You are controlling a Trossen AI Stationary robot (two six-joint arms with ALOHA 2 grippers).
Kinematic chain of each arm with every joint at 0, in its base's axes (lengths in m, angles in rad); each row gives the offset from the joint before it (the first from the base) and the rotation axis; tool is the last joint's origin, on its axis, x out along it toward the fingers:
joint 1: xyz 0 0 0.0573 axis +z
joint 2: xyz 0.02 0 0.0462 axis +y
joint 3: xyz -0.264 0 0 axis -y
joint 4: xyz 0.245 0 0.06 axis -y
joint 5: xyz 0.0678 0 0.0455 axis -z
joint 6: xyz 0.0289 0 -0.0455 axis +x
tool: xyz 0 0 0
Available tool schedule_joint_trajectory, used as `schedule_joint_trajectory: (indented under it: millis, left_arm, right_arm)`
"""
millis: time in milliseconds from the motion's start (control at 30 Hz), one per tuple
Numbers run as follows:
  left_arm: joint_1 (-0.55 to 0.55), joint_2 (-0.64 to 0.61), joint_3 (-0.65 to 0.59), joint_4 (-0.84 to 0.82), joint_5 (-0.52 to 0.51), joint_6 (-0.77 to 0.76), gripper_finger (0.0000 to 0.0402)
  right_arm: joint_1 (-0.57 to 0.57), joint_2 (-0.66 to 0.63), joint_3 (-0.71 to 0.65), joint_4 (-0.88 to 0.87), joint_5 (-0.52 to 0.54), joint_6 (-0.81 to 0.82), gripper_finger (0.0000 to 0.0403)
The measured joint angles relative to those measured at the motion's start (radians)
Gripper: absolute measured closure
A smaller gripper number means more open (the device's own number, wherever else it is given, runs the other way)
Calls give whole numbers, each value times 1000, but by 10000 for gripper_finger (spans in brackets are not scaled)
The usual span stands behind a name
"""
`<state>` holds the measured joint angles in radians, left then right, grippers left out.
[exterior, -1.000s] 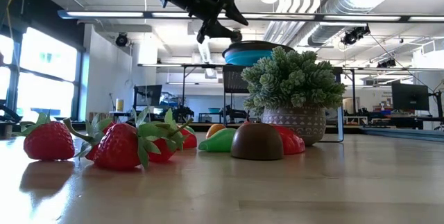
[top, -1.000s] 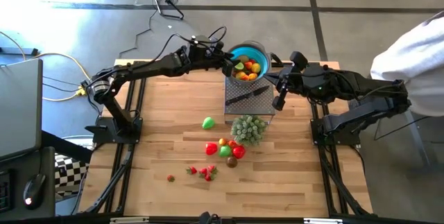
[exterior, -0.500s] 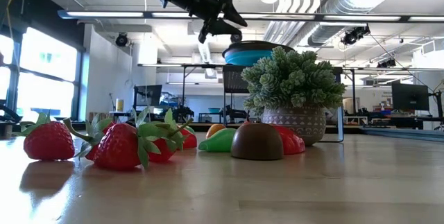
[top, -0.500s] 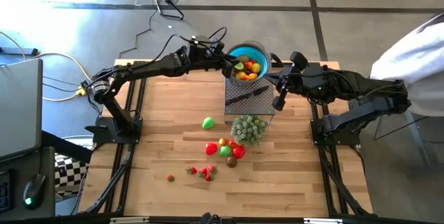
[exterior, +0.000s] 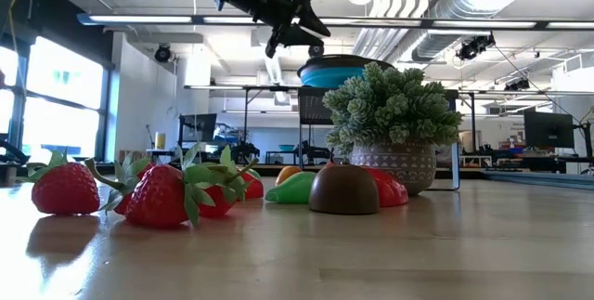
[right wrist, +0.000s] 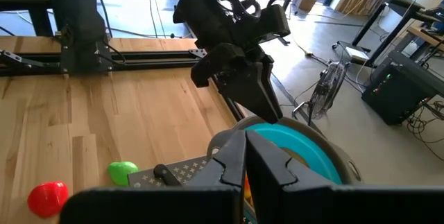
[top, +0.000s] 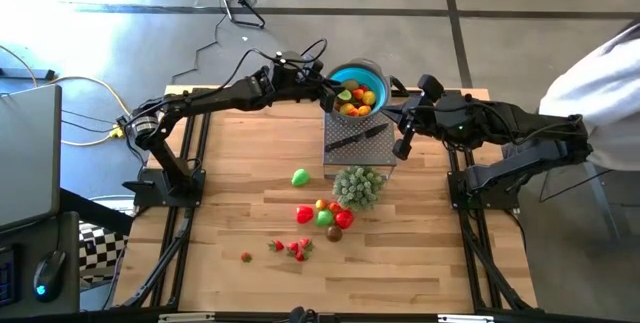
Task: Pick & Place Fruit
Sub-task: Put the green pear into the blue strainer bowl
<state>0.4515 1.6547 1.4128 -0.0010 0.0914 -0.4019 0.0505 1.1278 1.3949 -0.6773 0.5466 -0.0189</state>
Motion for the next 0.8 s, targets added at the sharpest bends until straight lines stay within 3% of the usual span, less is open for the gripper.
schedule_joint_trajectory:
  millis: [467, 800]
  left_arm:
    - [0, 0, 0, 0, 5, 2, 293]
    - [0, 0, 0, 0, 6, 5, 382]
  right_arm:
    - [0, 0, 0, 0, 0, 0, 398]
    - [0, 0, 0, 0, 0, 0, 398]
